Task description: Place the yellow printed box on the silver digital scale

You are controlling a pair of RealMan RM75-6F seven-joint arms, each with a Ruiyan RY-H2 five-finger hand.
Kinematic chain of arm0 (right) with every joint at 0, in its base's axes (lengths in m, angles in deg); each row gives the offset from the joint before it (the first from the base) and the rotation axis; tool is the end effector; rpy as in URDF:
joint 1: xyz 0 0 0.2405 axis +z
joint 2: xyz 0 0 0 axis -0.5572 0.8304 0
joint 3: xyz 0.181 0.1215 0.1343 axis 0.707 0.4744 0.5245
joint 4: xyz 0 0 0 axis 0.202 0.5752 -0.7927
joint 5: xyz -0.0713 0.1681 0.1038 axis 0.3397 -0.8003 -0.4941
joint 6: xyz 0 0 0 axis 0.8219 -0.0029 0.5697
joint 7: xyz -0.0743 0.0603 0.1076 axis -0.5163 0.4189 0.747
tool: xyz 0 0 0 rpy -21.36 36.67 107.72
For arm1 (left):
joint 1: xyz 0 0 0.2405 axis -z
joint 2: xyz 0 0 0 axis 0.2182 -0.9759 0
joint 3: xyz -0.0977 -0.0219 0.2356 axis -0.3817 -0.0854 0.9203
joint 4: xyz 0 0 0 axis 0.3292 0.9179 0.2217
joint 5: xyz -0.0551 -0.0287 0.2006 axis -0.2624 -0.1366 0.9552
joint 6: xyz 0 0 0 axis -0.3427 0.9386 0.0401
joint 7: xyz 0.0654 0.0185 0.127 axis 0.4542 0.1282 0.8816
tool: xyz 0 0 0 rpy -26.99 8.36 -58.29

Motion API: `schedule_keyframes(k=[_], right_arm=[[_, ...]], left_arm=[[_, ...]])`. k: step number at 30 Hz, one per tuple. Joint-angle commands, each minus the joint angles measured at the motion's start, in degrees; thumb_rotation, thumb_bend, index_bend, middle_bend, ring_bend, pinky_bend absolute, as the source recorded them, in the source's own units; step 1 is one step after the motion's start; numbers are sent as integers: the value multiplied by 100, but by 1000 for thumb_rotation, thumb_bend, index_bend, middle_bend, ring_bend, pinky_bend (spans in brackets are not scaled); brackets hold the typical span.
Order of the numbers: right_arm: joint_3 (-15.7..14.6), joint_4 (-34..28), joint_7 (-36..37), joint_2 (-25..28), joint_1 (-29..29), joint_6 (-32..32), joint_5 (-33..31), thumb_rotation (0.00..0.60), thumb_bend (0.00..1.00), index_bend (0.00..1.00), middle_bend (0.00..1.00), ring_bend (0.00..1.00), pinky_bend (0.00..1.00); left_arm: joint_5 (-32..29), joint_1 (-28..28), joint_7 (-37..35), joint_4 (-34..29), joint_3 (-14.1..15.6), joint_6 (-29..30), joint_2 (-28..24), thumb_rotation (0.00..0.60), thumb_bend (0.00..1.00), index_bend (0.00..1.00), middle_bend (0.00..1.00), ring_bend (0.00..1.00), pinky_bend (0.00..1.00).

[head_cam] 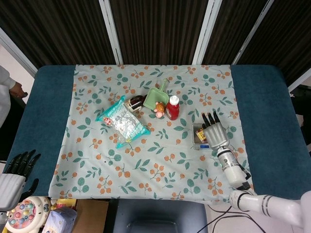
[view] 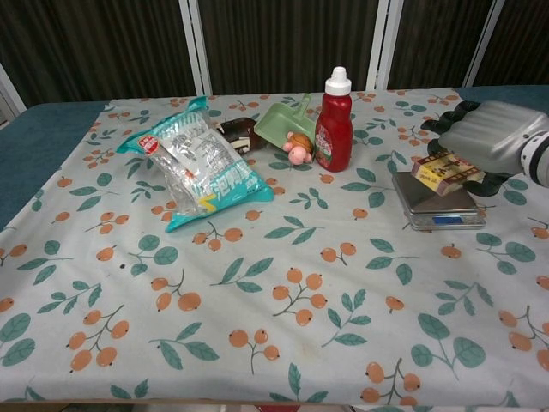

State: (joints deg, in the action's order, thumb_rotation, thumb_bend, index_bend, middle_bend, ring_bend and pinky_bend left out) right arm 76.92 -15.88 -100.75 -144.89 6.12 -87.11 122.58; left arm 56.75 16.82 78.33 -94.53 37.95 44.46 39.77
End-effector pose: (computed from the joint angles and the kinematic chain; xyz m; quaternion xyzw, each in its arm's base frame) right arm -0.2129 -0.3503 0.0083 0.7934 -0.1501 0.0862 0.5835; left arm -0.3115 0.1531 0.1587 -0.6804 -0.3155 -0.3682 0.5495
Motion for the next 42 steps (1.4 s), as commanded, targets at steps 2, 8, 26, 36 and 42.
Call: schedule_keyframes(k=[2,8,26,36,42], right_arm=[[-24,-208,-460,-185,200,-285,-594,600,596,236,0,0,0],[-108,-433,-140,0,203,-312,-609,600,250,0,0,0,0],[-1865,-1372,4974,1651,-2984,-3774,3525,600,149,0,0,0,0],[-1886,-992,5842,1829,-3579,-4159,3746,600,149,0,0,0,0],[-1754,-972,5935,1872,-3657,-3963,3816,600,149,0,0,0,0]], left_arm=[[40,-4,-6,1,12,15,-7,600,450,0,0,0,116],[36,-13,20,6,4,24,6,600,451,0,0,0,117],[272,-118,257,46,27,303,110,600,452,0,0,0,113],[373,-21,434,74,62,108,233,600,451,0,0,0,113],[288,-11,444,49,31,68,225,600,451,0,0,0,113]])
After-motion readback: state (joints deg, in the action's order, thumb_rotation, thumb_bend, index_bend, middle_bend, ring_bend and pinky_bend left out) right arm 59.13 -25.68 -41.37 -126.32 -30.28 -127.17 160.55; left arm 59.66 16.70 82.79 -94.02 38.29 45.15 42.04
